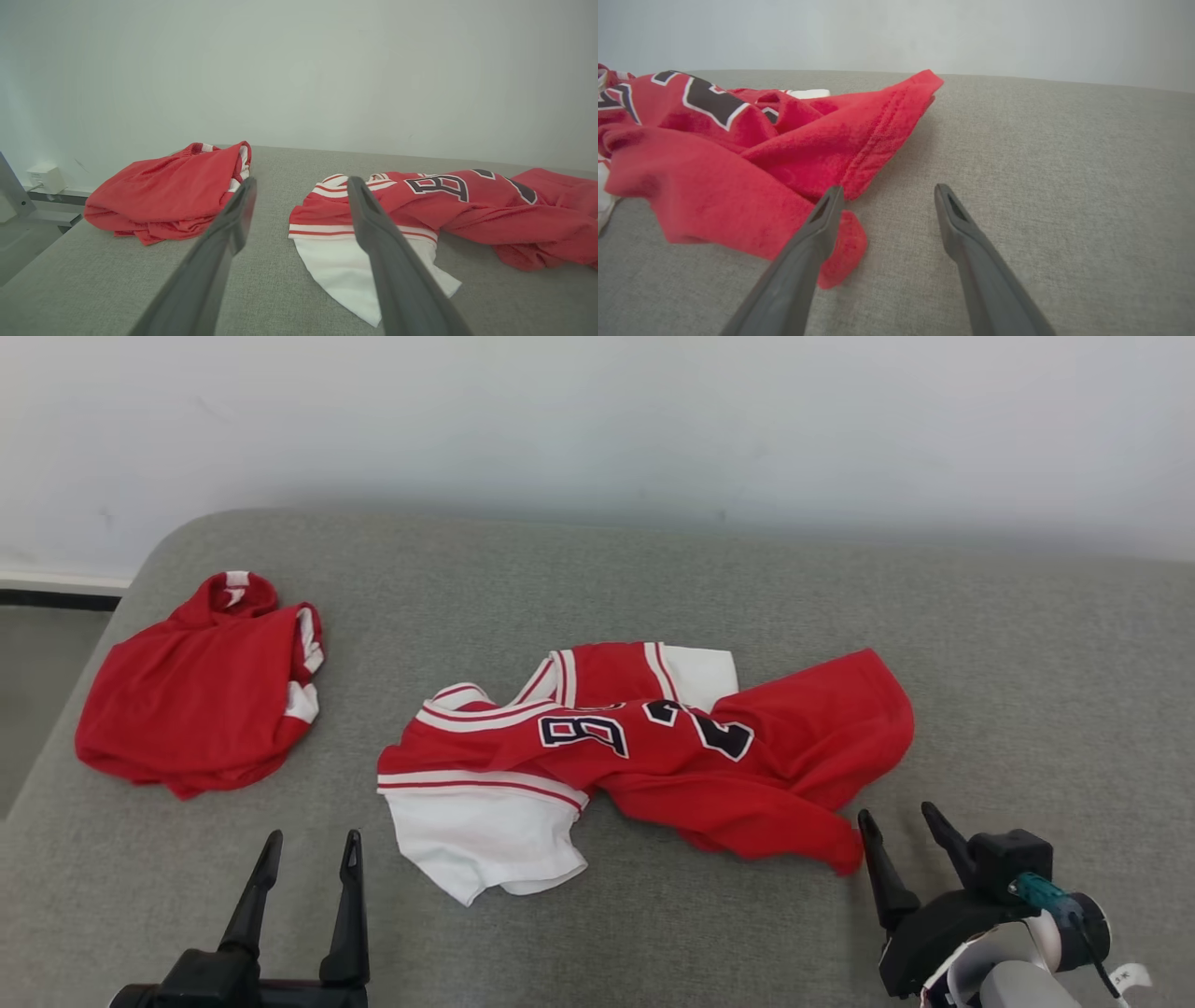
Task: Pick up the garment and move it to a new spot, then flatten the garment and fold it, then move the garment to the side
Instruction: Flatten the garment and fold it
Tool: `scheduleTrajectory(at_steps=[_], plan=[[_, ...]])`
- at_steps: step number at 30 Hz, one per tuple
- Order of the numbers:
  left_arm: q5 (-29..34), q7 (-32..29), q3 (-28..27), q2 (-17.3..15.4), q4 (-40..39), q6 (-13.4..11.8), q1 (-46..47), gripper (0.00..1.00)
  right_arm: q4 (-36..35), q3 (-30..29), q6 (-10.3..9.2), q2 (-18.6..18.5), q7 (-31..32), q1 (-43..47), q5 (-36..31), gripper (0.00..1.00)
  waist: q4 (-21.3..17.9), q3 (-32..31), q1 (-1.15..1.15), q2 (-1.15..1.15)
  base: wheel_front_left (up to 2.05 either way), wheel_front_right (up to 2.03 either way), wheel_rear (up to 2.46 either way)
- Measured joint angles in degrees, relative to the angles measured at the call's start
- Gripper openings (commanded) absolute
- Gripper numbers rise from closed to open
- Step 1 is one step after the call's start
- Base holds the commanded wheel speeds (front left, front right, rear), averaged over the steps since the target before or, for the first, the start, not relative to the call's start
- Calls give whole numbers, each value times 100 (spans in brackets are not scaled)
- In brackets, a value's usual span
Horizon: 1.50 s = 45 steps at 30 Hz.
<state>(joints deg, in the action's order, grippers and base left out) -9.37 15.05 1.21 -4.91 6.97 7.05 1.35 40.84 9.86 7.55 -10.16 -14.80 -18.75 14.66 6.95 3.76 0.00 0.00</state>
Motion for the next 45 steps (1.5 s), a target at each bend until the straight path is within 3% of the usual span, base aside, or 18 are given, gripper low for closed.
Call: scheduleTrajectory(at_steps=[12,13,14,15,26,33,38,44,45], plan=[[25,0,0,18,120,11,91,100,1380,732,0,187,-19,-422,437,100,333,18,0,0,0,0,0],[33,0,-8,16,119,11,91,100,1384,792,0,216,-29,-421,505,60,341,6,0,0,0,0,0],[33,0,-14,18,119,24,90,100,1383,849,0,231,-34,-419,557,4,346,-2,0,0,0,0,0],[33,0,-24,16,116,36,88,100,1374,888,0,250,-34,-413,603,0,342,-7,0,0,0,0,0],[42,0,-119,57,96,37,23,100,296,432,0,86,-32,88,779,0,143,-59,0,0,0,0,0],[40,0,-176,103,53,46,-25,100,-1224,-346,0,-185,-32,669,506,0,-127,-61,0,0,0,0,0],[38,0,-164,123,56,46,-13,100,-2160,-572,0,-300,-33,1039,369,0,-307,-31,0,0,0,0,0],[38,0,-129,151,62,46,7,100,-2507,-695,0,-189,-33,1747,333,0,-400,24,0,0,0,0,0],[38,0,-135,154,64,46,7,100,-2504,-702,0,-143,-32,1816,333,15,-415,29,0,0,0,0,0]])
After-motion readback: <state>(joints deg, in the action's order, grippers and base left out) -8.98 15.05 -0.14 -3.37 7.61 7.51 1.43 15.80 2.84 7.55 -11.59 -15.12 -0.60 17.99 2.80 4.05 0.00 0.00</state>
